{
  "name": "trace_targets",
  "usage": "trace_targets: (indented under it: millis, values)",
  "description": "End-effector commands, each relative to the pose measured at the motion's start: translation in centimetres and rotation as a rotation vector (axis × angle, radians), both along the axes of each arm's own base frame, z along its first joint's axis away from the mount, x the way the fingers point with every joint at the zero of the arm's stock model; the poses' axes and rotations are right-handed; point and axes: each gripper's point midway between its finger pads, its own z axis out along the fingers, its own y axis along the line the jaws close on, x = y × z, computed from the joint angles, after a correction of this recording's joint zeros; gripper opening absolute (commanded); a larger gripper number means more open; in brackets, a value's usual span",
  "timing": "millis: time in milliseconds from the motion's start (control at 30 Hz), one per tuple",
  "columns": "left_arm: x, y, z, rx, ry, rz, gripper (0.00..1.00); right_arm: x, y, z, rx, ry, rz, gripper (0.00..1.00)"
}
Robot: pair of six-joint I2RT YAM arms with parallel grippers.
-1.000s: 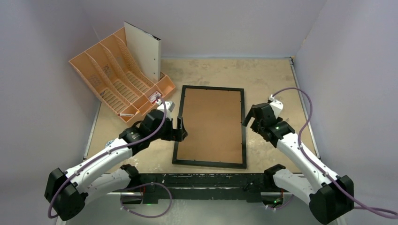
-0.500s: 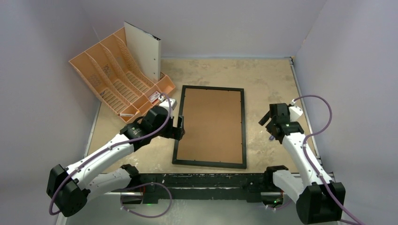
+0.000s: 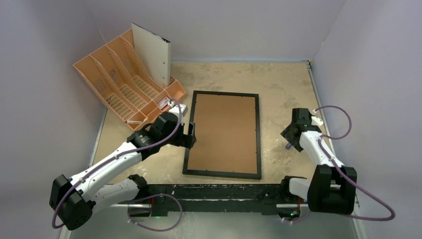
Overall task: Take the photo out of the frame
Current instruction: Pick up the screwdriver from the center of the board.
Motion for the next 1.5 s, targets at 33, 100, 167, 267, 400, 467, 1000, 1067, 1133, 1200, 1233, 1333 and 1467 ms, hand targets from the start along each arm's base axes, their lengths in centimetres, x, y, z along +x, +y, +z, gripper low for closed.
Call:
trace_targets:
  millis: [33, 100, 167, 267, 400, 467, 1000, 1067, 1133, 1200, 1233, 1333, 1467]
  values:
    - [0.6, -0.9, 1.3, -0.031, -0.035, -0.014, 0.94, 1.9, -0.7, 0.4, -0.019, -0.013, 0.034, 0.67]
    - [0.6, -0.8, 1.2, -0.027, -0.032, -0.013, 0.94, 2.3, -0.7, 0.0, -0.009, -0.006, 0.043, 0.67]
    - [0.7, -0.5, 1.4, -0.023, -0.042, 0.001, 0.94, 2.5, -0.6, -0.5, 0.004, 0.006, 0.047, 0.64]
    - [0.7, -0.3, 1.7, -0.027, -0.055, 0.010, 0.94, 2.9, -0.5, -1.4, 0.010, 0.004, 0.053, 0.61]
    - [0.6, -0.3, 1.5, -0.029, -0.051, 0.009, 0.94, 3.1, -0.6, -2.7, 0.028, 0.017, 0.040, 0.51]
    - [0.7, -0.3, 1.5, -0.028, -0.051, 0.009, 0.94, 3.1, -0.5, -3.3, 0.041, 0.031, 0.042, 0.50]
    - [0.9, -0.2, 1.1, -0.012, -0.043, 0.017, 0.94, 3.0, 1.9, -4.6, 0.168, 0.011, 0.071, 0.36]
    - [0.8, -0.2, 1.0, -0.009, -0.040, 0.016, 0.94, 3.1, 2.1, -4.7, 0.176, 0.006, 0.080, 0.35]
    - [0.8, -0.2, 1.0, -0.007, -0.037, 0.016, 0.94, 3.2, 2.0, -4.8, 0.169, 0.013, 0.096, 0.30]
    - [0.8, -0.1, 0.9, -0.006, -0.035, 0.018, 0.94, 3.2, 2.2, -5.0, 0.174, 0.021, 0.123, 0.26]
    - [0.7, -0.1, 0.9, -0.006, -0.034, 0.017, 0.94, 3.2, 2.3, -5.2, 0.183, 0.020, 0.126, 0.26]
    - [0.7, 0.0, 0.7, -0.004, -0.031, 0.019, 0.94, 2.9, 2.9, -5.7, 0.209, 0.017, 0.141, 0.23]
    - [0.6, 0.0, 0.6, -0.003, -0.029, 0.021, 0.94, 2.8, 3.6, -5.7, 0.232, -0.002, 0.175, 0.12]
